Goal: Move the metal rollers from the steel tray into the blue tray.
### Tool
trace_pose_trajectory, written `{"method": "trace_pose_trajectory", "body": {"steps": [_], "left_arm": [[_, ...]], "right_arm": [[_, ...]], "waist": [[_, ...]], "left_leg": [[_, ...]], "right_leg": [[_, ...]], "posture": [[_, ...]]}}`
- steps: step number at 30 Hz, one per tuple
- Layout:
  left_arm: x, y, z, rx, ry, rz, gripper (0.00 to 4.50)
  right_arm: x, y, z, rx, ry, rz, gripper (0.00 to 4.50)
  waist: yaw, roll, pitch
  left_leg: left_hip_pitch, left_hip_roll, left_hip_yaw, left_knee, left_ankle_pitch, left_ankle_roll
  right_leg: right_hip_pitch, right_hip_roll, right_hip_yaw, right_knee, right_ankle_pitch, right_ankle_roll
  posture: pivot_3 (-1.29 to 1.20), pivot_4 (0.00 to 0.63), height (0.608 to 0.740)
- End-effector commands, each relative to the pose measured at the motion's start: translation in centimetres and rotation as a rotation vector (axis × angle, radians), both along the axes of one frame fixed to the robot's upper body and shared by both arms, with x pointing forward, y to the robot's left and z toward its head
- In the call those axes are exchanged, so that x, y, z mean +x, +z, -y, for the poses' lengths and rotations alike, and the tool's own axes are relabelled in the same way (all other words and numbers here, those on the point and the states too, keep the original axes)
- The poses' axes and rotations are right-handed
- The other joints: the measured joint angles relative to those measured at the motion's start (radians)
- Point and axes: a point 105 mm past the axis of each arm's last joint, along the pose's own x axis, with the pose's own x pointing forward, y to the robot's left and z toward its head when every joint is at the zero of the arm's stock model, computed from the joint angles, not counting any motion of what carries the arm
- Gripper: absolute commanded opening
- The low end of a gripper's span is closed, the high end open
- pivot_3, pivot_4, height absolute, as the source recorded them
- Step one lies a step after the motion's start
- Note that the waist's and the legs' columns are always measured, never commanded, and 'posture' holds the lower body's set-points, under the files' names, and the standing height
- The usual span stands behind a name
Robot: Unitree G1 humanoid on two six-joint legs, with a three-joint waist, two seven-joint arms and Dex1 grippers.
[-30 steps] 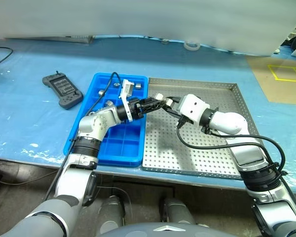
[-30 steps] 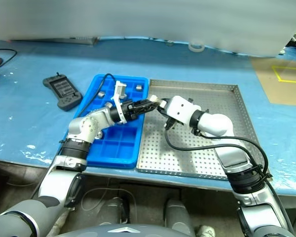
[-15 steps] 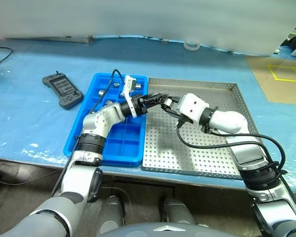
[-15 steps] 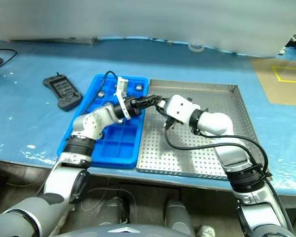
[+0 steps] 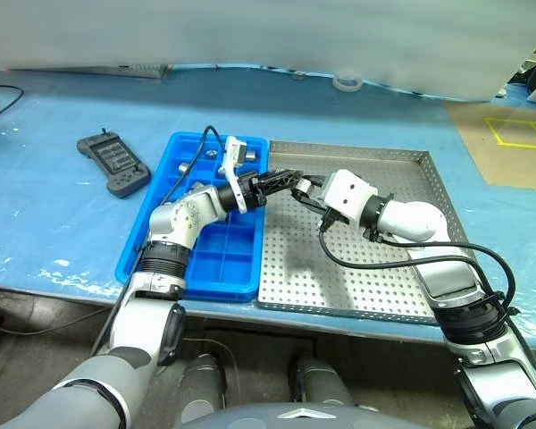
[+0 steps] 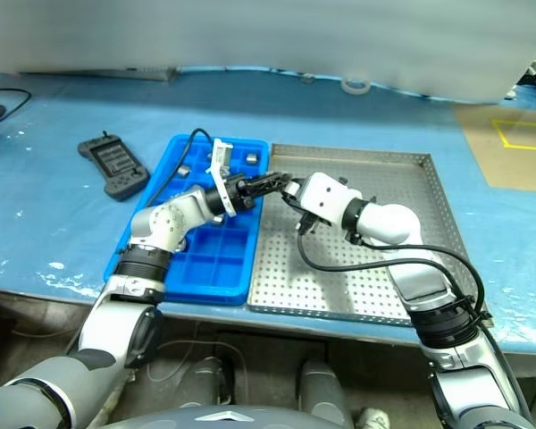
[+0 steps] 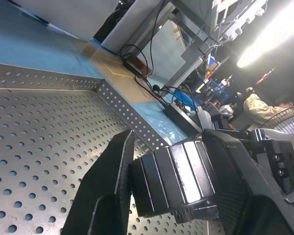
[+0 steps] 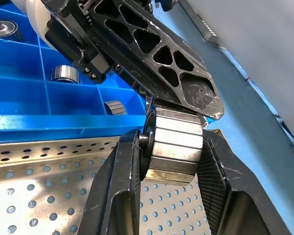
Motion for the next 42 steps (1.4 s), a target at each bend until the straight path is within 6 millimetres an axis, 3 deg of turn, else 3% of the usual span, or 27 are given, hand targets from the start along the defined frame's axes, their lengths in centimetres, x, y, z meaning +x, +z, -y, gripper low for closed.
{"method": "trace_pose_trajectory", "body": {"steps": [1, 4, 7, 13, 18, 22, 27, 36, 40, 41, 42], "left_arm": [[0.6, 3.9, -3.2, -0.016, 0.059, 0.15, 1.83], [0.5, 5.7, -7.0, 0.024, 0.099, 0.229, 1.83], [0.6, 6.0, -9.7, 0.076, 0.149, 0.256, 1.83], [0.3, 5.0, -11.8, 0.155, 0.195, 0.257, 1.83], [-0.8, 3.7, -10.7, 0.207, 0.153, 0.272, 1.83], [-3.6, -0.1, -8.3, 0.378, -0.011, 0.334, 1.83], [-5.3, -2.9, -7.4, 0.471, -0.112, 0.35, 1.83], [-5.3, -5.9, -8.5, 0.523, -0.111, 0.28, 1.83], [-5.2, -9.1, -8.8, 0.54, -0.111, 0.239, 1.83], [-5.0, -9.7, -8.7, 0.547, -0.093, 0.245, 2.39], [-4.8, -10.0, -8.6, 0.554, -0.088, 0.247, 2.55]], "right_arm": [[1.0, -0.5, 3.6, -0.039, -0.115, 0.013, 1.2], [0.8, -1.0, 4.2, -0.022, -0.133, -0.012, 1.2], [0.5, -1.5, 3.9, -0.013, -0.129, -0.023, 1.2], [0.4, -2.1, 3.3, -0.019, -0.112, -0.035, 1.2], [0.6, -1.8, 3.4, -0.024, -0.108, -0.033, 1.2], [0.8, -1.7, 3.3, -0.024, -0.105, -0.03, 1.2], [0.7, -1.8, 3.4, -0.028, -0.11, -0.031, 1.2], [0.5, -2.2, 3.6, -0.03, -0.125, -0.035, 1.2], [0.5, -2.2, 3.4, -0.024, -0.122, -0.034, 1.2], [0.6, -2.1, 3.4, -0.02, -0.121, -0.034, 1.2], [0.6, -2.1, 3.4, -0.018, -0.121, -0.035, 1.2]], "waist": [[0.0, 0.0, 0.0], [-0.001, 0.0, 0.0], [-0.002, 0.0, 0.0], [0.005, 0.003, 0.001], [0.025, 0.0, 0.001], [0.025, -0.001, 0.001], [0.024, -0.001, 0.001], [0.021, -0.001, 0.0], [0.021, -0.001, 0.0], [0.024, 0.0, -0.001], [0.026, 0.001, -0.002]], "left_leg": [[0.0, 0.0, 0.0, 0.0, 0.0, 0.0], [0.0, 0.001, 0.0, 0.0, 0.0, 0.0], [0.0, 0.001, 0.0, -0.001, 0.0, 0.0], [0.0, 0.0, 0.0, -0.002, 0.0, -0.001], [-0.001, -0.002, -0.001, 0.001, 0.0, 0.0], [-0.001, -0.001, -0.001, 0.0, 0.0, 0.0], [0.0, 0.0, 0.0, -0.001, 0.001, -0.001], [0.002, 0.001, 0.0, -0.002, 0.001, -0.003], [0.002, 0.001, 0.0, -0.003, 0.001, -0.003], [0.002, 0.0, 0.0, -0.002, 0.001, -0.003], [0.003, 0.0, 0.0, -0.002, 0.001, -0.002]], "right_leg": [[0.0, 0.0, 0.0, 0.0, 0.0, 0.0], [0.0, 0.0, 0.0, 0.0, 0.0, 0.0], [-0.001, 0.0, 0.0, 0.0, 0.0, 0.0], [0.0, 0.001, -0.001, -0.001, 0.0, 0.0], [0.0, -0.001, -0.001, 0.0, 0.0, 0.0], [0.0, -0.001, -0.001, 0.0, 0.0, 0.0], [0.0, 0.001, -0.001, 0.0, 0.0, 0.001], [0.0, 0.001, 0.0, 0.0, 0.0, 0.0], [0.0, 0.001, 0.0, 0.0, 0.0, 0.001], [0.001, 0.001, 0.0, 0.0, 0.001, 0.001], [0.002, 0.001, 0.0, 0.0, 0.0, 0.001]], "posture": [[-0.22, 0.15, 0.74], [-0.21, 0.15, 0.74], [-0.2, 0.15, 0.74], [-0.18, 0.15, 0.74], [-0.17, 0.15, 0.74], [-0.17, 0.15, 0.74], [-0.18, 0.15, 0.74], [-0.19, 0.15, 0.74], [-0.19, 0.15, 0.74], [-0.19, 0.15, 0.74], [-0.19, 0.15, 0.74]]}}
